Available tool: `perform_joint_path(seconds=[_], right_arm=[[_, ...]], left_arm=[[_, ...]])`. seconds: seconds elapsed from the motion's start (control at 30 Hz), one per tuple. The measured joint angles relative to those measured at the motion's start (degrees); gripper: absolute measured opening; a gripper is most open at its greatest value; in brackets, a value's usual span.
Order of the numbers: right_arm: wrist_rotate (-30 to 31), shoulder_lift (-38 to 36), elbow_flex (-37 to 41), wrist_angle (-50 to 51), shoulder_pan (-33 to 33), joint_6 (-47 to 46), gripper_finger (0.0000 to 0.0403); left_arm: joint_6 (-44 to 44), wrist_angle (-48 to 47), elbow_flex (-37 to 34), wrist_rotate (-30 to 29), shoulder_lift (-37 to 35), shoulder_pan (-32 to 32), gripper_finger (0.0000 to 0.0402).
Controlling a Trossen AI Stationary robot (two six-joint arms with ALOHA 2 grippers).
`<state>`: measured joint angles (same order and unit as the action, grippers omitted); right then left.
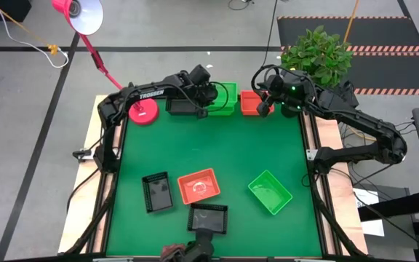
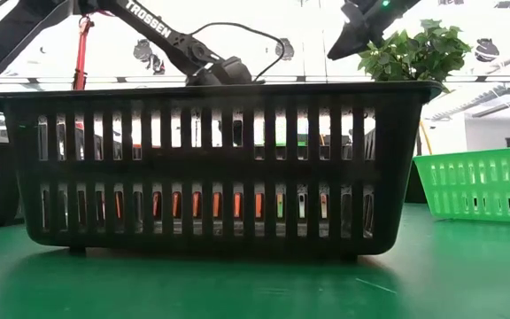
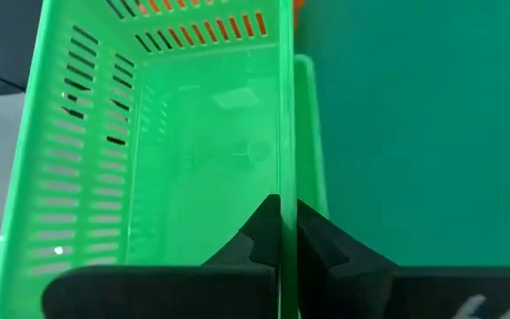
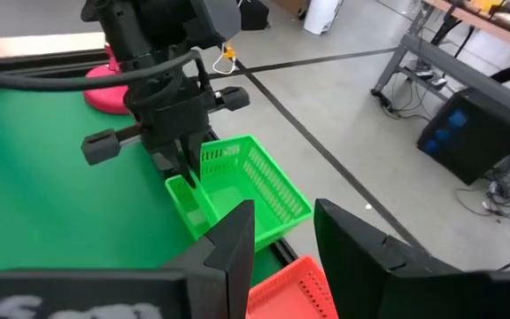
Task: Stack baskets by color
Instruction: Stack the middle green bin on top of the top green bin
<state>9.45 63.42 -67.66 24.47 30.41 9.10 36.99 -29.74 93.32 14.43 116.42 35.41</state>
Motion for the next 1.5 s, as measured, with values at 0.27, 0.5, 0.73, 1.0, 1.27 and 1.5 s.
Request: perform_joint_path(seconds=[0.27,0.5,0.73,1.0,1.27,1.5], right_arm=[[1.21,0.00,0.00,-0.66,0.39,1.45,0.0116],[1.23,0.00,0.00,-0.68,0.39,2.17,0.0116],[1.12,0.00,0.00,-0.68,0.39,2.12,0.0116],[1.04,0.00,0.00,-0.68,0.37,0.57,0.0116],[0.86,0.00,0.00,-0.66,0.35,-0.87,0.0116],[0.81,0.00,0.00,-0.62,0.26,-1.48,0.0116]], left_arm=[[-1.29,-0.11,-3.95,-0.13,-0.02,-0.07,0.0015],[-1.33,0.44,-6.42,-0.44,-0.02,-1.35,0.0011],[-1.38,4.59,-6.62,-2.85,-0.02,-2.59,0.0062],[-1.61,7.94,-6.62,-6.11,-0.02,-2.50,0.0140],[-7.48,8.87,-6.58,-8.01,-1.12,-2.32,0.0197],[-10.88,9.76,-6.49,-9.06,-3.58,-2.98,0.0232]])
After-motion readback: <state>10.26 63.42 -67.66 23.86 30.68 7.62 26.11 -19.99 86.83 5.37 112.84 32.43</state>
